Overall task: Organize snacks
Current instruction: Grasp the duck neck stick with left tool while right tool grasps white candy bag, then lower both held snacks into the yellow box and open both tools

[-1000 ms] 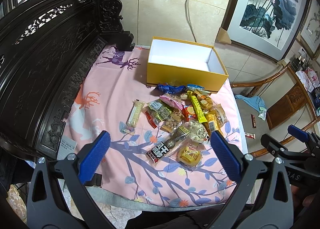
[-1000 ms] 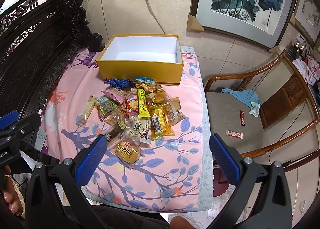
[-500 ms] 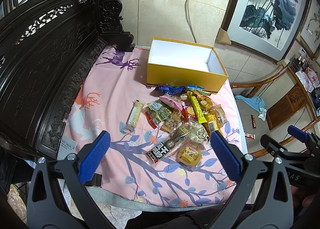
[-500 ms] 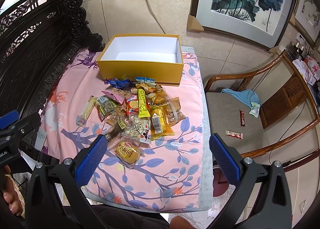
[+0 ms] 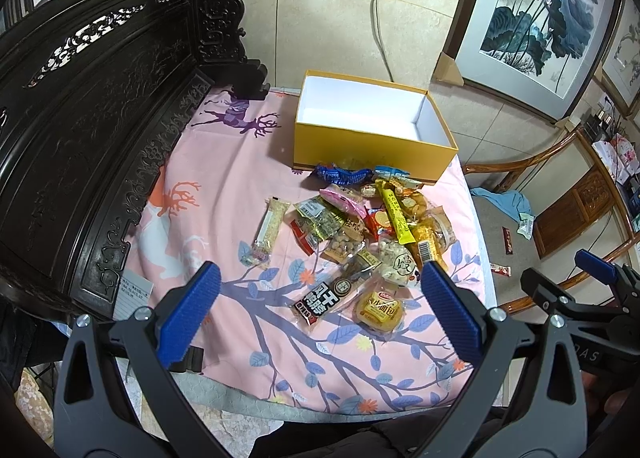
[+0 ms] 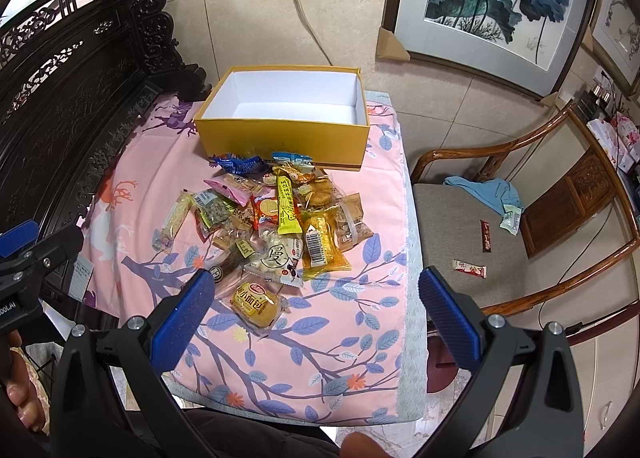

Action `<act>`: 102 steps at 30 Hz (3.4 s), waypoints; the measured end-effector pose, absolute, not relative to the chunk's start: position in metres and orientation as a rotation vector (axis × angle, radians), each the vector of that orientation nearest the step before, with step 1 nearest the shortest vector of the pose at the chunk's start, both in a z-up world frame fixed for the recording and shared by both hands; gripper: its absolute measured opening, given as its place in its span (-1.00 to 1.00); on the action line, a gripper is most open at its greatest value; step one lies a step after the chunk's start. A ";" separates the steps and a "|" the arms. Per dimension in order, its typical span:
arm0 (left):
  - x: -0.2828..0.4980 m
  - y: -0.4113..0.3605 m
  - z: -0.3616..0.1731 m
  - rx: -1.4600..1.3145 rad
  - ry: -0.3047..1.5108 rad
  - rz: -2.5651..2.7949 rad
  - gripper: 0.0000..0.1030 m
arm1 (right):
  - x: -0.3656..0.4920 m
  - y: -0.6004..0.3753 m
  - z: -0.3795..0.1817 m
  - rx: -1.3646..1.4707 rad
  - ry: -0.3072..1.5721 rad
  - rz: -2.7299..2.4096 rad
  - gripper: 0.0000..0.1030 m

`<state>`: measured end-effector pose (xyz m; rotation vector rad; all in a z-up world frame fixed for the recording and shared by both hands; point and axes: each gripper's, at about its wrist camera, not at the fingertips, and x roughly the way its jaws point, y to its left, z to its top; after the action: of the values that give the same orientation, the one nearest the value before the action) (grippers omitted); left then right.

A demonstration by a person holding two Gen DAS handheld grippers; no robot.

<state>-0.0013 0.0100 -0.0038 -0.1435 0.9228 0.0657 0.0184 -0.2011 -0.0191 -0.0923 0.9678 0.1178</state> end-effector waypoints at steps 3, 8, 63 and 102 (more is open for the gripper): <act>0.002 0.011 -0.006 -0.146 0.924 0.065 0.96 | 0.021 -0.201 -0.021 -0.093 0.965 0.118 0.97; 0.009 0.025 -0.015 -0.161 0.905 0.105 0.96 | 0.029 -0.202 -0.033 -0.120 0.925 0.147 0.97; 0.100 -0.035 -0.253 0.226 1.087 -0.414 0.46 | 0.114 -0.240 -0.206 0.318 1.265 0.410 -0.51; 0.110 0.024 -0.127 -0.208 0.890 -0.332 -0.40 | 0.134 -0.239 -0.136 0.372 1.074 0.497 -0.51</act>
<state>0.1100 0.0243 -0.1270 -0.2078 0.8901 -0.3319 0.1341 -0.2393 -0.1356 0.3724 1.0741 0.4968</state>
